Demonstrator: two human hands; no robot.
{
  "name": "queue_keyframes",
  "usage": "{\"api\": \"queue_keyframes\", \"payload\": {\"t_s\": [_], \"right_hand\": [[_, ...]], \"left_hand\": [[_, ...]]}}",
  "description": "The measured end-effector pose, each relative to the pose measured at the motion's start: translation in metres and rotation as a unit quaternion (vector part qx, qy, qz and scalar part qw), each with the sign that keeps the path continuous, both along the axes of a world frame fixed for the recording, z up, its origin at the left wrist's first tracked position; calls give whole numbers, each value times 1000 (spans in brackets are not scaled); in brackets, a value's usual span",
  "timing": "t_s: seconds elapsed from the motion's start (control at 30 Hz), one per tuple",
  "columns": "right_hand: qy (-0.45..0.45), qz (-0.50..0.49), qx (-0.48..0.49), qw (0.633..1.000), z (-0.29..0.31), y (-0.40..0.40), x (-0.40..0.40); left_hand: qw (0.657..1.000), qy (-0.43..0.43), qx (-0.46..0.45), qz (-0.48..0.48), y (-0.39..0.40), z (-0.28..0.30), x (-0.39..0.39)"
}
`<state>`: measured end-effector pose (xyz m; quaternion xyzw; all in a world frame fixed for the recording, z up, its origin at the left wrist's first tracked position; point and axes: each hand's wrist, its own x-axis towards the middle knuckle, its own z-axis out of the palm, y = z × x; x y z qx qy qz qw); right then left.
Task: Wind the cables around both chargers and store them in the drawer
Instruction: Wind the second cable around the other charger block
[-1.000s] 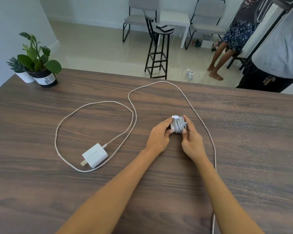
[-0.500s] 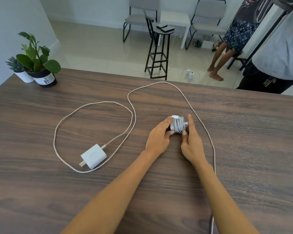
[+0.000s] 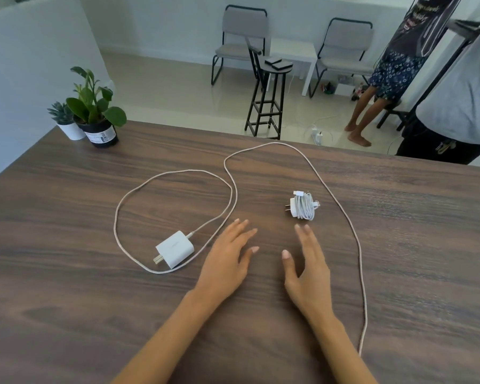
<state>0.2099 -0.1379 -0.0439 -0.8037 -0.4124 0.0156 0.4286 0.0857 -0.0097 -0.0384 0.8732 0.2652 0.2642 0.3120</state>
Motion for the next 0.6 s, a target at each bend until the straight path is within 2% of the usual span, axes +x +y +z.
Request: {"api": "queue_keyframes", "payload": {"t_s": [0.13,0.23,0.33,0.4,0.6], "right_hand": [[-33,108,-24,993,-4,18,-47],[-46,157,-46,986,-8,41,-69],[-62,180,-65,980,-11,67,-79],[-74,184,-78,977,-12,85,-81],[-109,191,-115,969,-10,113,-80]], "left_hand": [[988,18,108,109,19,2,-61],[974,97,84,187,36,0,-92],[968,180,28,176,48,-2,-107],[968,197,23,156,49,-3,-109],[988,118,23,94,47,0,-119]]}}
